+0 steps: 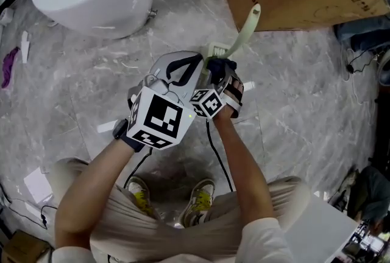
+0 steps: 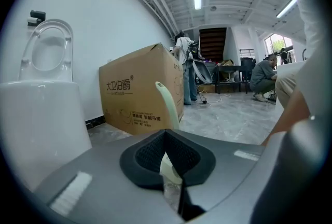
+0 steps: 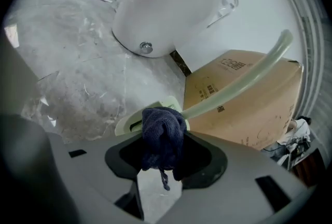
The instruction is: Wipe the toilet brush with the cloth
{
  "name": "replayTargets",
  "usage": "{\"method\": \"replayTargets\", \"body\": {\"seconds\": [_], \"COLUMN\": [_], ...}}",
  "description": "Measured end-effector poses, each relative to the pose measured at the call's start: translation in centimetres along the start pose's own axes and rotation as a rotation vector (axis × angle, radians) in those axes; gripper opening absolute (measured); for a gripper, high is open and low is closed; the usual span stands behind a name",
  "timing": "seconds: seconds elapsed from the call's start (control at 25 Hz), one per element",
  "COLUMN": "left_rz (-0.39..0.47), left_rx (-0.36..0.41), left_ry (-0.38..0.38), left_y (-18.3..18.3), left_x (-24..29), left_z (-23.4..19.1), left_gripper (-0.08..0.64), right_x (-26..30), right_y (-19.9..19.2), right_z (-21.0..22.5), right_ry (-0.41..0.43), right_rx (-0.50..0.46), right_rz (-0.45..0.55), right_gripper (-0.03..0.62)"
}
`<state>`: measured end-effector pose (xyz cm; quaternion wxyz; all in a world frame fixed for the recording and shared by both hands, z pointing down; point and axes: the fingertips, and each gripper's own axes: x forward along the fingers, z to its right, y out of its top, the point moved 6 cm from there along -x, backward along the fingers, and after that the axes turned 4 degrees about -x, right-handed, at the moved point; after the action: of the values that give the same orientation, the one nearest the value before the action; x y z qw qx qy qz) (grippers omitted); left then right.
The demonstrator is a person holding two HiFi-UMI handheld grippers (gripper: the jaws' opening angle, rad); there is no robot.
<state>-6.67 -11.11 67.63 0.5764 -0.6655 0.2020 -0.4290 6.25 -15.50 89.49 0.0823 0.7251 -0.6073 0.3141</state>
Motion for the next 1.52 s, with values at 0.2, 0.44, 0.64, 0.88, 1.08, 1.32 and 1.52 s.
{"method": "replayTargets", "body": {"seconds": [0.2, 0.44, 0.64, 0.88, 1.08, 1.32, 1.52], "left_rz": [-0.003, -0.012, 0.003, 0.033, 0.025, 0.005, 0.001], "left_rx": [0.038, 0.128, 0.193, 0.206, 0.163, 0.158, 0.153], "left_ry": [-0.027, -0.004, -0.006, -0.026, -0.03, -0.029, -0.033], "left_y": [-0.6, -0.6, -0.2, 1.1, 0.8, 0.1, -0.2], "left_x": [-0.1, -0.2, -0.4, -0.3, -0.8, -1.3, -1.4], "left_z": [0.8, 0.7, 1.4, 2.4, 2.2, 2.4, 2.1], "left_gripper": [0.002, 0.002, 0.002, 0.002, 0.002, 0.002, 0.002], "right_x": [0.3, -0.4, -2.4, -3.6, -3.3, -1.4, -0.2], "right_y": [-0.6, -1.2, -0.8, 1.0, 2.2, 1.3, 0.4], "right_z": [-0.9, -1.8, -1.4, 0.3, 1.6, 0.7, 0.0], "right_ry": [0.019, 0.039, -0.051, -0.103, -0.106, -0.062, -0.025], "right_rx": [0.051, 0.069, 0.178, 0.244, 0.281, 0.252, 0.275], "right_rz": [-0.047, -0.033, 0.053, 0.133, 0.146, 0.101, 0.049], "right_gripper": [0.184, 0.184, 0.183, 0.183, 0.183, 0.183, 0.183]}}
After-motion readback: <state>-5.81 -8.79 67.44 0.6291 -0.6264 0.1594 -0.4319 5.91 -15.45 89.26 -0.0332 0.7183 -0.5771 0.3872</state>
